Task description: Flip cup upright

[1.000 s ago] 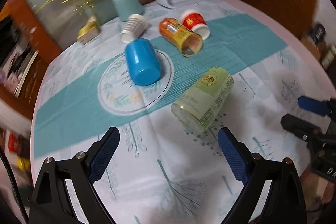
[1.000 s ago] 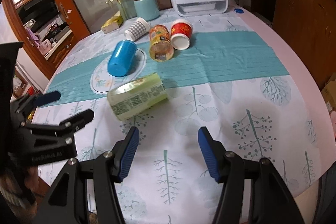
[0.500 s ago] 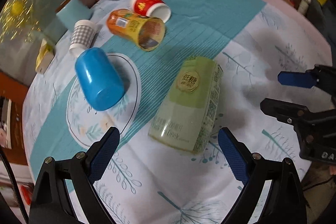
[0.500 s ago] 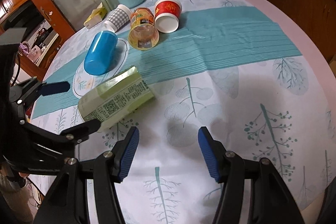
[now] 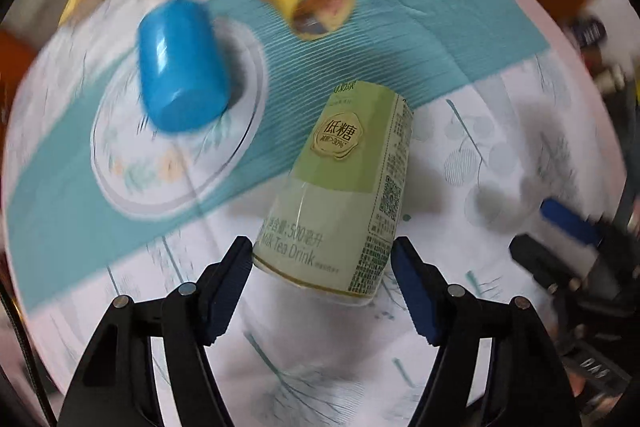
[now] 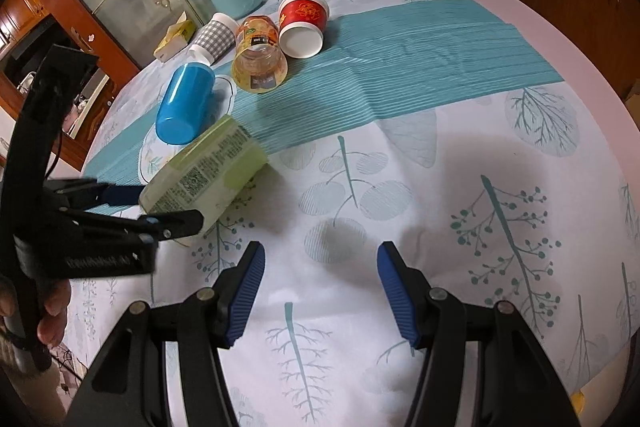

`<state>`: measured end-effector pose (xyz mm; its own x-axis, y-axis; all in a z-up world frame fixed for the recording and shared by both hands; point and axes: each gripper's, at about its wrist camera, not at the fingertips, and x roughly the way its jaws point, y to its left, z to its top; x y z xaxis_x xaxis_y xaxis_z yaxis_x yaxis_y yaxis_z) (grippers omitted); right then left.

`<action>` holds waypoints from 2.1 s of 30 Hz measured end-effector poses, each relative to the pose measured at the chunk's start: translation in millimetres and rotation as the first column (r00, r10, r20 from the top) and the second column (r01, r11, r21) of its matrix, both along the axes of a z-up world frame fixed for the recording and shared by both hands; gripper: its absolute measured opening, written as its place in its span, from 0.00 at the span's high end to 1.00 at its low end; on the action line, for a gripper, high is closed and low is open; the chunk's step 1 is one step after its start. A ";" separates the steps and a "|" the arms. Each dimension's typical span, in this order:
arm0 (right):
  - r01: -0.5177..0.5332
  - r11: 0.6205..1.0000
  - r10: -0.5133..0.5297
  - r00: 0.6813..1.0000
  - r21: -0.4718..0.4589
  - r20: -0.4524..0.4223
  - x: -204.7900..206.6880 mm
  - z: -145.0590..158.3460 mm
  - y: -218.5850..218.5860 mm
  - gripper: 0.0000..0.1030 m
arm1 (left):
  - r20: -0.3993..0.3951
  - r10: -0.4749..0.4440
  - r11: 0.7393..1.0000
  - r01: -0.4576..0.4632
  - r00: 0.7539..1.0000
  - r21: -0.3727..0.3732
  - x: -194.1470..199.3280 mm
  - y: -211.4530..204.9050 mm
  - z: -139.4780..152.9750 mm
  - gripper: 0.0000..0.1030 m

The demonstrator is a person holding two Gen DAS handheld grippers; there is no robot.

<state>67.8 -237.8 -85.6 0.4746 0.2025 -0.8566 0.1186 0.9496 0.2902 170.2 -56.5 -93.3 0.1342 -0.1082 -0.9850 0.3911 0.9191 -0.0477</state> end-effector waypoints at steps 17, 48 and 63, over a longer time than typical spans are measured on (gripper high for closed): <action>-0.030 0.999 0.030 0.999 0.024 0.015 -13.0 5.8 6.1 0.43 | -0.134 0.434 0.859 -0.454 0.891 -0.236 -63.3 64.6 -9.2 0.33; -0.052 0.999 0.052 0.998 0.009 0.039 -20.5 8.7 11.6 0.30 | -0.073 0.339 0.881 -0.343 0.938 -0.325 -88.9 24.7 2.1 0.25; -0.092 0.995 0.089 0.993 0.029 0.081 -30.0 34.6 25.4 0.29 | 0.195 0.239 0.956 -0.196 0.951 -0.219 -107.7 39.8 46.4 0.25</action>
